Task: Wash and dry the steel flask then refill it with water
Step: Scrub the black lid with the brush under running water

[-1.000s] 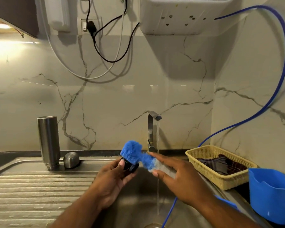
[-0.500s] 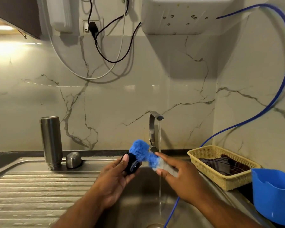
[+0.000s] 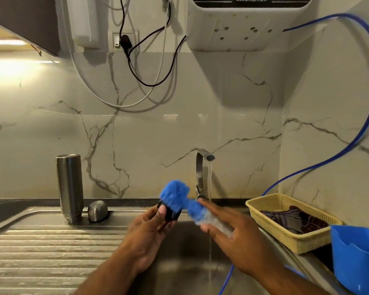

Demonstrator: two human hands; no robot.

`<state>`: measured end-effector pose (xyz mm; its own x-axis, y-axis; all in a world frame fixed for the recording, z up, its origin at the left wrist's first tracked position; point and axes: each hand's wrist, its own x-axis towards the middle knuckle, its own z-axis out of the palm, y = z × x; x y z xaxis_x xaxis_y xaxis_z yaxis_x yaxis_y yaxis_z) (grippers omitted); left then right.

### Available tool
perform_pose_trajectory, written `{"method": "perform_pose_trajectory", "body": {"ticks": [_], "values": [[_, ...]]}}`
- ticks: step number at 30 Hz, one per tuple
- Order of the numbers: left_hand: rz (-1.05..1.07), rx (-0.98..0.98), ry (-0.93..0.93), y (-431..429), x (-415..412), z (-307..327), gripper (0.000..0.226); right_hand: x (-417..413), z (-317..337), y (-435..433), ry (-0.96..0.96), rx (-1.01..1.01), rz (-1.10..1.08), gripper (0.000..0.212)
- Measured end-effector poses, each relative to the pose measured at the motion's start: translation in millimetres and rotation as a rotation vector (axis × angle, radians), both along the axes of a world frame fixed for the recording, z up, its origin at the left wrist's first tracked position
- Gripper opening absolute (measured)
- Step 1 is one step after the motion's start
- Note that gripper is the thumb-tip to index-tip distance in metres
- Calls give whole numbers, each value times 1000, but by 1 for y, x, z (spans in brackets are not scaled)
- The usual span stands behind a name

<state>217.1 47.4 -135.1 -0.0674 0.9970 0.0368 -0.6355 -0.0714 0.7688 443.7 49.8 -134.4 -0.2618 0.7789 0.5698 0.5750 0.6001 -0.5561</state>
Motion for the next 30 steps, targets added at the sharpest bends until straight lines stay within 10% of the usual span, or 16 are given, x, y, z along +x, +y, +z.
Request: {"method": "perform_pose_trajectory", "body": {"ticks": [30], "values": [[-99, 57, -4, 5, -4, -5, 53, 0, -5, 5, -2, 17, 1, 58]]}}
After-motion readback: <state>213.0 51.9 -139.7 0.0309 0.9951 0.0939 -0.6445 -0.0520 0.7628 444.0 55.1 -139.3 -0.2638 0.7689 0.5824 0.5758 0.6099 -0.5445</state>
